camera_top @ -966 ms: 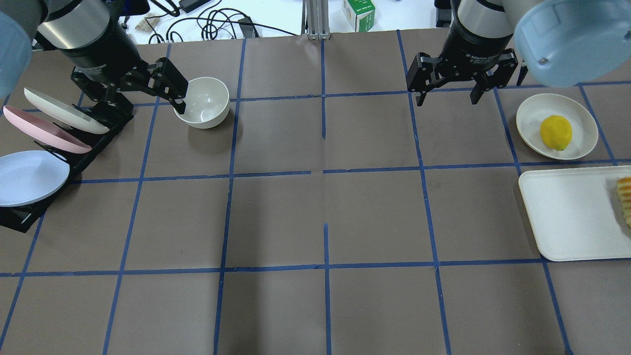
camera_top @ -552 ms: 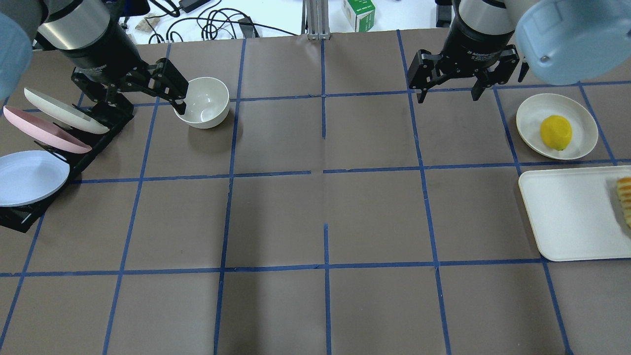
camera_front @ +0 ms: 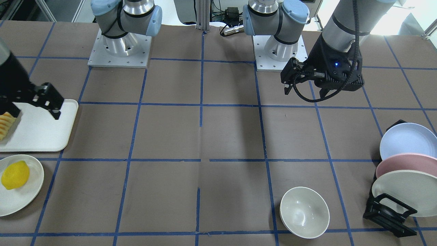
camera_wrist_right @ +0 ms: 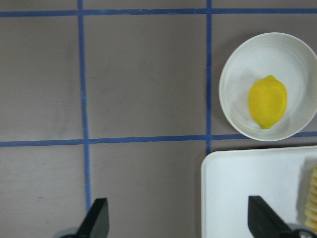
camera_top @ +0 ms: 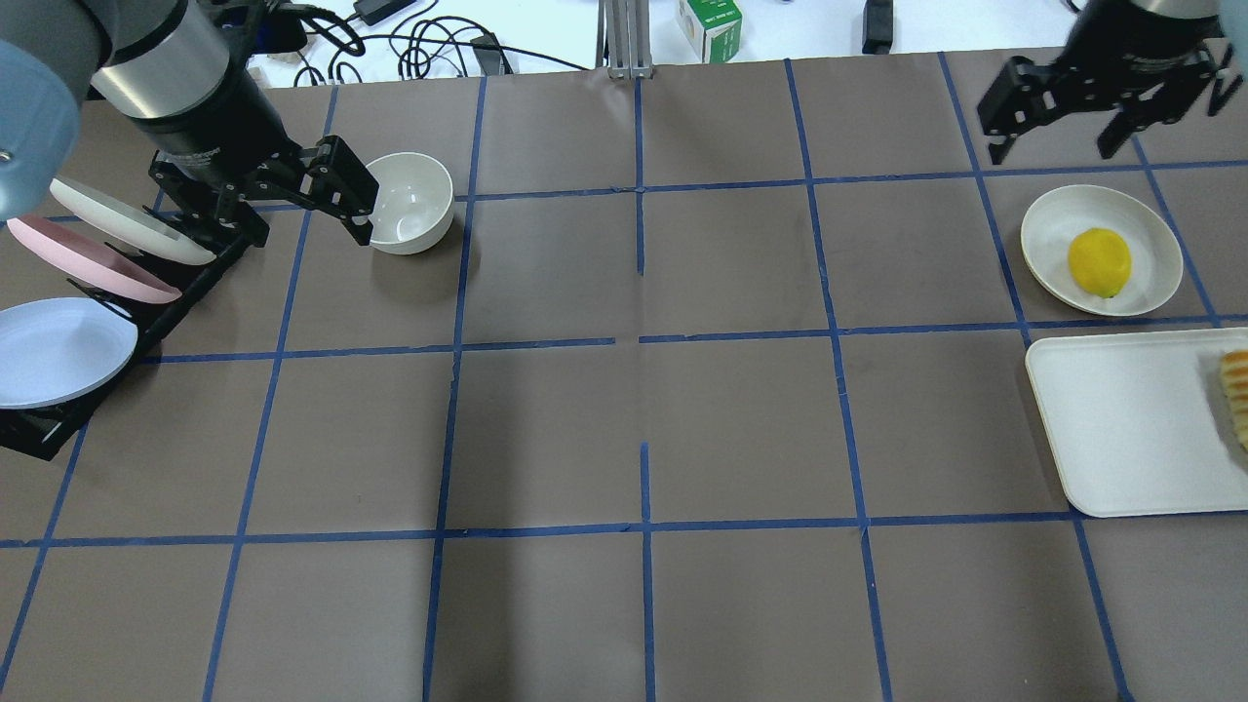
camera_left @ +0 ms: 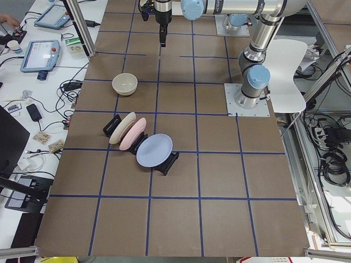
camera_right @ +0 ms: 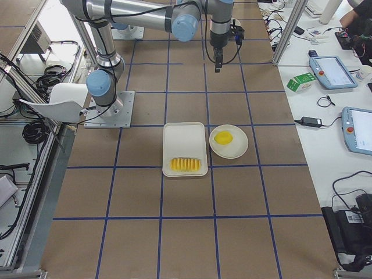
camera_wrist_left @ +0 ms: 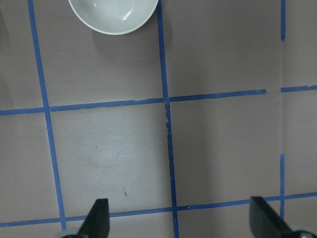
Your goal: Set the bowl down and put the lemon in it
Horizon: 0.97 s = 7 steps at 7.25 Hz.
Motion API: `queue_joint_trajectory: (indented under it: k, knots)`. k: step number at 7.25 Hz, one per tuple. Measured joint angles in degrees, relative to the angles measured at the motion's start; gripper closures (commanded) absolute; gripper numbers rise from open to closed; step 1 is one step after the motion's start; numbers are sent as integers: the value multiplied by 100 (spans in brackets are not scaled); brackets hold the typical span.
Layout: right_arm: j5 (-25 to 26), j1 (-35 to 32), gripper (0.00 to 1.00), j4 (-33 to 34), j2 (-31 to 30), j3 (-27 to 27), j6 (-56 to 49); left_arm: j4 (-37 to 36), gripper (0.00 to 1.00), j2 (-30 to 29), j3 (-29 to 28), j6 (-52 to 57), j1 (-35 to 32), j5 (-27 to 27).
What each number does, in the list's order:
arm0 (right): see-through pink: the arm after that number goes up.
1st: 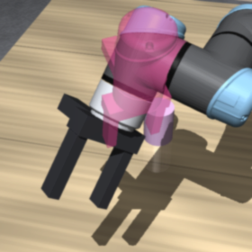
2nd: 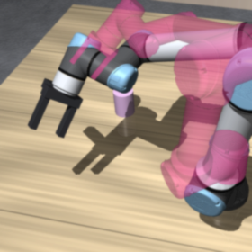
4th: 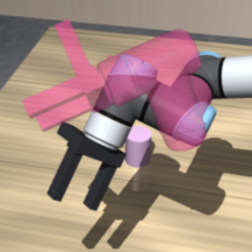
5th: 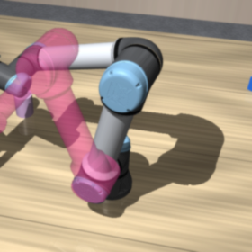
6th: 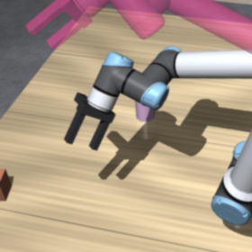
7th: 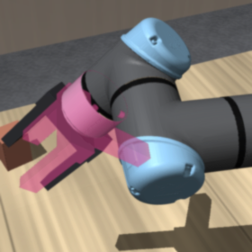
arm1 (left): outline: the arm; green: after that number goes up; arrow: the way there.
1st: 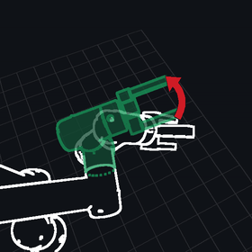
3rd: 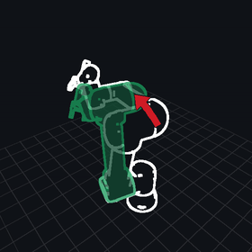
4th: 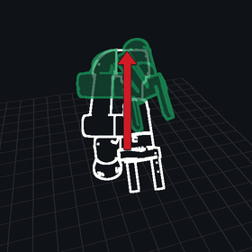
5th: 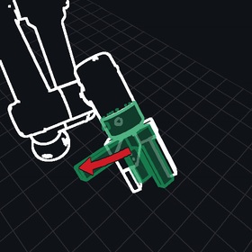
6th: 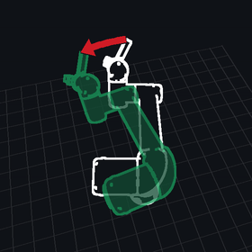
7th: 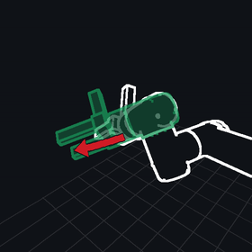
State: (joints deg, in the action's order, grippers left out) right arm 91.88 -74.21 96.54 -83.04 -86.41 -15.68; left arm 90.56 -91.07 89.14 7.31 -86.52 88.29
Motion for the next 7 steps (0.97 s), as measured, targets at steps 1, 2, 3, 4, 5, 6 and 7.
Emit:
queue_joint_trajectory:
  k: [1, 2, 3, 4, 5, 6, 7]
  knots:
    - [7, 489, 0, 249, 274, -10, -749, -127, 0, -120, -53, -13, 20, 37]
    - [16, 796, 0, 774, 645, -32, -1399, -497, 0, -437, -138, -24, 73, 49]
    - [6, 983, 0, 1306, 1089, -51, -1866, -1013, 0, -1019, -234, -8, 119, 63]
    - [-32, 1110, 0, 1658, 1520, -62, -2186, -1495, 0, -1674, -381, 47, 160, 61]
    - [-61, 1182, 1, 1886, 1874, -69, -2463, -1854, 0, -2269, -620, 227, 244, 49]
    - [-72, 1238, 1, 2025, 2142, -73, -2623, -2064, 0, -2783, -909, 540, 389, 29]
    - [-74, 1292, 1, 2093, 2335, -74, -2697, -2291, 0, -3186, -1139, 807, 525, 8]
